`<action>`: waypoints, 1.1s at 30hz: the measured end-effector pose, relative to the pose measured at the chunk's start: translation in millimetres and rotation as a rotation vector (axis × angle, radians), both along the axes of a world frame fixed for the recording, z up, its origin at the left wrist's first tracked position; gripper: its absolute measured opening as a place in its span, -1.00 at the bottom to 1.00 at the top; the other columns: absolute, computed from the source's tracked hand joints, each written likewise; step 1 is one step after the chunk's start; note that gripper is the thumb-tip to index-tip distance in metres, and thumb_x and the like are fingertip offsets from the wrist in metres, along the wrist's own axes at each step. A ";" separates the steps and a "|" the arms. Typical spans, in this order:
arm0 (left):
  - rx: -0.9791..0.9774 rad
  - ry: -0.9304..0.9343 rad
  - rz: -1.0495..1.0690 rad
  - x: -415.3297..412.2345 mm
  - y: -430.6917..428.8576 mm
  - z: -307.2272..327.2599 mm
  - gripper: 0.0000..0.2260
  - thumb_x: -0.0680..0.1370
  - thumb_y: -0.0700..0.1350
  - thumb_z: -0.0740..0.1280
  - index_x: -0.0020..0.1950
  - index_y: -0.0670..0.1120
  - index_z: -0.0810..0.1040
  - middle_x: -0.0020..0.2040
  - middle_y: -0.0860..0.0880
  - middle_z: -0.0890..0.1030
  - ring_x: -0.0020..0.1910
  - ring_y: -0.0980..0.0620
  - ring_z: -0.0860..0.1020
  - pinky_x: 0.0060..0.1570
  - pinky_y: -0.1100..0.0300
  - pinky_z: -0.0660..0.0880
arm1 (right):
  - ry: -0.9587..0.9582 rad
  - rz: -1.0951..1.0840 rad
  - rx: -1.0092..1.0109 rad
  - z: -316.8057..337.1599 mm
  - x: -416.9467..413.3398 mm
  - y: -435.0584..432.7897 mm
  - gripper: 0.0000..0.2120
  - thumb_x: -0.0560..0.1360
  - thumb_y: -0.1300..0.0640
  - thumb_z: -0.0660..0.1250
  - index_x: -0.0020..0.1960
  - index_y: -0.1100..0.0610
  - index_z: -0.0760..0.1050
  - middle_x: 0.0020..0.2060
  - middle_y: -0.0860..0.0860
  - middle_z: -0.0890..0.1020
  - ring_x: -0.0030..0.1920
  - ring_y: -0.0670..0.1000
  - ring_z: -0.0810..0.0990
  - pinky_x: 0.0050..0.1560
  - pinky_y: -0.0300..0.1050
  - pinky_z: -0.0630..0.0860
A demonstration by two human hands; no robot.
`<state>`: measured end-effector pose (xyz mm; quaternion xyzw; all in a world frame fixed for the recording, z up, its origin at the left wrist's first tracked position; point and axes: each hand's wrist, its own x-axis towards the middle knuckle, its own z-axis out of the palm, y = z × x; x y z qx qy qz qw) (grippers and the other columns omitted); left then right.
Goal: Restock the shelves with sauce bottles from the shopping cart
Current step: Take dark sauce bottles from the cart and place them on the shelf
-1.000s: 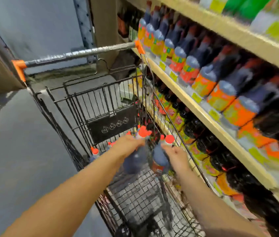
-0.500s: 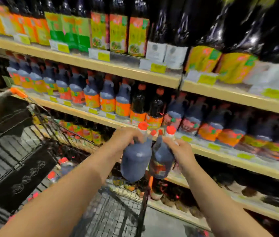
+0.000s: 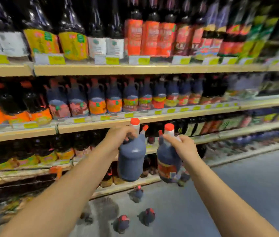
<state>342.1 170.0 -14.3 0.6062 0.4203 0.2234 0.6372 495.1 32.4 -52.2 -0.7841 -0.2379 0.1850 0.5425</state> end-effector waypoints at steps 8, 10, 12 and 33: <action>-0.034 -0.038 -0.199 131.0 -69.5 8.4 -0.90 0.14 -0.17 0.34 -0.56 -0.10 0.44 -0.52 -0.04 0.46 -0.43 0.00 0.35 -0.37 0.17 0.28 | 0.024 -0.255 0.038 9.8 93.4 -105.8 -0.51 0.39 -0.05 0.47 -0.41 0.06 0.18 -0.49 -0.06 0.22 -0.43 -0.05 0.25 -0.43 -0.20 0.16; -0.018 -0.029 -0.243 161.3 -76.4 8.4 -0.84 0.22 -0.20 0.35 -0.54 -0.11 0.43 -0.49 -0.05 0.45 -0.43 0.00 0.35 -0.38 0.19 0.27 | 0.035 -0.295 0.054 9.6 117.4 -116.2 -0.52 0.40 -0.03 0.47 -0.41 0.06 0.19 -0.51 -0.07 0.24 -0.44 -0.06 0.27 -0.46 -0.23 0.19; -0.025 0.001 -0.286 193.9 -79.7 7.8 -0.80 0.27 -0.22 0.36 -0.53 -0.10 0.41 -0.55 -0.02 0.42 -0.47 0.01 0.34 -0.45 0.23 0.25 | 0.040 -0.329 0.051 6.7 143.6 -123.9 -0.53 0.42 -0.03 0.46 -0.39 0.08 0.19 -0.48 -0.04 0.25 -0.44 -0.05 0.28 -0.49 -0.26 0.21; 0.020 0.082 -0.471 538.4 -109.4 -7.2 -0.87 0.30 -0.29 0.33 -0.43 -0.16 0.44 -0.46 -0.07 0.46 -0.46 0.01 0.36 -0.44 0.23 0.29 | 0.169 -0.474 0.023 -17.1 457.0 -166.6 -0.77 0.42 0.02 0.44 -0.25 0.10 0.44 -0.34 0.02 0.51 -0.23 0.02 0.49 -0.28 -0.10 0.35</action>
